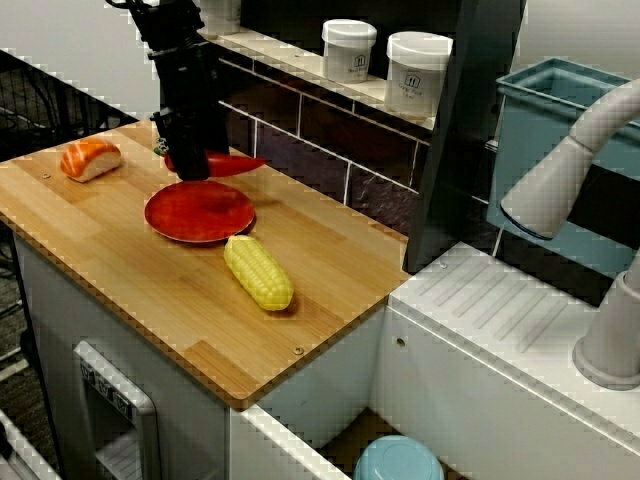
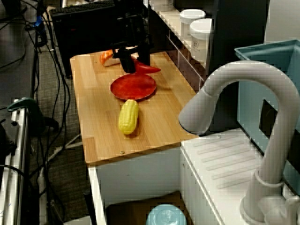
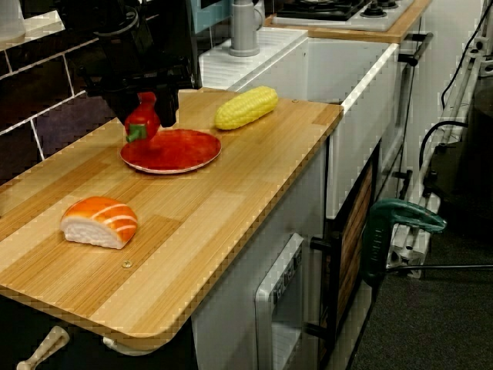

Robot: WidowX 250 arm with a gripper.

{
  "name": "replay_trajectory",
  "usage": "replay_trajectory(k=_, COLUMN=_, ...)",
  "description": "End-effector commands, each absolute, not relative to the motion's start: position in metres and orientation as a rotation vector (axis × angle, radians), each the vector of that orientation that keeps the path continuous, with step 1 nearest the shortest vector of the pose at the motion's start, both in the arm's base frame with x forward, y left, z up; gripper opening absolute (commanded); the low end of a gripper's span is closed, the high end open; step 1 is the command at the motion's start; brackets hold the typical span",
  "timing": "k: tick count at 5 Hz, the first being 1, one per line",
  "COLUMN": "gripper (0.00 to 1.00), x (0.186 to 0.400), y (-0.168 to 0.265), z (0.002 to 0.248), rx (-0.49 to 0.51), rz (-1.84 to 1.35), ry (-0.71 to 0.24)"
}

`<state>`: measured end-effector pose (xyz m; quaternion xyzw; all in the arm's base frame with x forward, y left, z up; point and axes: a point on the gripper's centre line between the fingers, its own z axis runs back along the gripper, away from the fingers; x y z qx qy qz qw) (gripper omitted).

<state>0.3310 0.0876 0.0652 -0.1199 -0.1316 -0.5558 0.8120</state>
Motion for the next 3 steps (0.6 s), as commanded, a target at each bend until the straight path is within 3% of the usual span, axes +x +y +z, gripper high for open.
replay_trajectory(k=1, gripper=0.0, x=0.3251, y=0.0884, z=0.0824, rx=-0.205, rz=-1.176, ry=-0.328)
replay_trajectory(k=2, gripper=0.0, x=0.322, y=0.0888, z=0.0854, rx=-0.116, rz=-1.205, ry=-0.319)
replay_trajectory(k=3, gripper=0.0, x=0.3174, y=0.0908, z=0.0893, rx=-0.09, rz=-1.211, ry=-0.321)
